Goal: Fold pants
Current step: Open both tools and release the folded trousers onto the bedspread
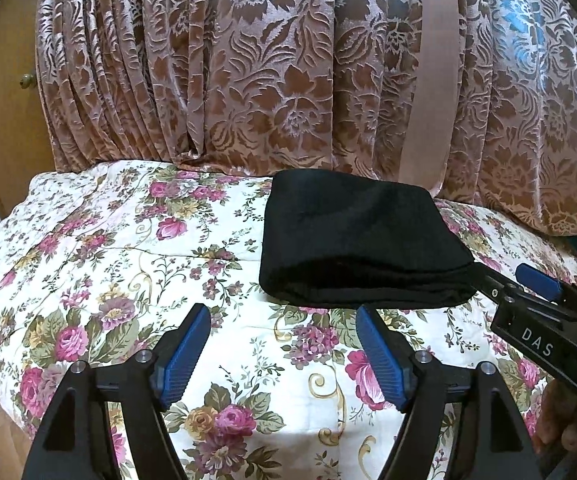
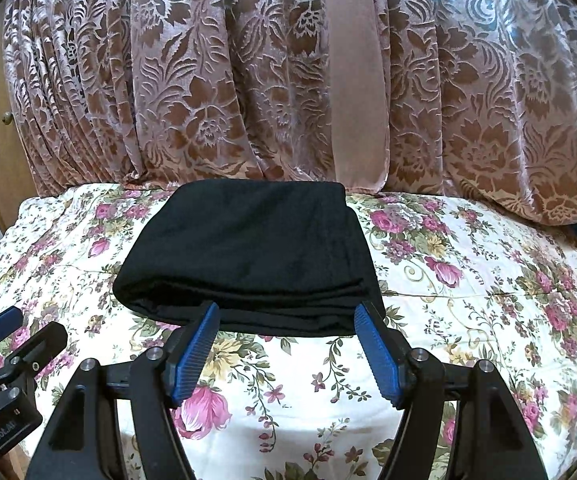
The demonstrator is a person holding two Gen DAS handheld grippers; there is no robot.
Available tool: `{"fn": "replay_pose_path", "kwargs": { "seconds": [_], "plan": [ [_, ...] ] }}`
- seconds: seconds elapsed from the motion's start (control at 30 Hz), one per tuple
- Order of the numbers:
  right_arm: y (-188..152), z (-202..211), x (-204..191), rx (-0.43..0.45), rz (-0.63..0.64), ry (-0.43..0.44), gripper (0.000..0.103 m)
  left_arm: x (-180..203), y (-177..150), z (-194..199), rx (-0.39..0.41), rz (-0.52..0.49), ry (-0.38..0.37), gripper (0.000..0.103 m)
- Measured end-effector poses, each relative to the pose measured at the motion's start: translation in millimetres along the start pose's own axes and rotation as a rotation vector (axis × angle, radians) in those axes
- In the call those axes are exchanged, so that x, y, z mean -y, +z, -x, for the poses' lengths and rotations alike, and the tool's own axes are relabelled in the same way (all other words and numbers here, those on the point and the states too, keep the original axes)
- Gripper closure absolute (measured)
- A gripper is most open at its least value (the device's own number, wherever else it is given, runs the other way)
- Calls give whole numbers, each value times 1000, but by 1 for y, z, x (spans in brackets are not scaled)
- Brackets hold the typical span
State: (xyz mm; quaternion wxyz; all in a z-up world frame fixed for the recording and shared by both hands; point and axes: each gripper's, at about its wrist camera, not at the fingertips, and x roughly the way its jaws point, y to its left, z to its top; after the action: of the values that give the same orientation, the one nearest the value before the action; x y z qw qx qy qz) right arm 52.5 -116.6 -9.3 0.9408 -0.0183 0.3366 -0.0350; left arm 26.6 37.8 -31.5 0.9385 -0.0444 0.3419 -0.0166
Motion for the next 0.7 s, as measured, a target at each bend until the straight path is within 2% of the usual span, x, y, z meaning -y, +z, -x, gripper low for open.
{"fn": "replay_pose_path", "kwargs": {
  "seconds": [0.2, 0.43, 0.7],
  "plan": [
    [-1, 1, 0, -2, -1, 3, 32, 0, 1, 5, 9, 9, 26, 25],
    [-3, 3, -1, 3, -2, 5, 32, 3, 0, 12, 37, -22, 97, 25],
    [-5, 6, 0, 12, -2, 6, 32, 2, -2, 17, 36, -6, 68, 25]
  ]
}}
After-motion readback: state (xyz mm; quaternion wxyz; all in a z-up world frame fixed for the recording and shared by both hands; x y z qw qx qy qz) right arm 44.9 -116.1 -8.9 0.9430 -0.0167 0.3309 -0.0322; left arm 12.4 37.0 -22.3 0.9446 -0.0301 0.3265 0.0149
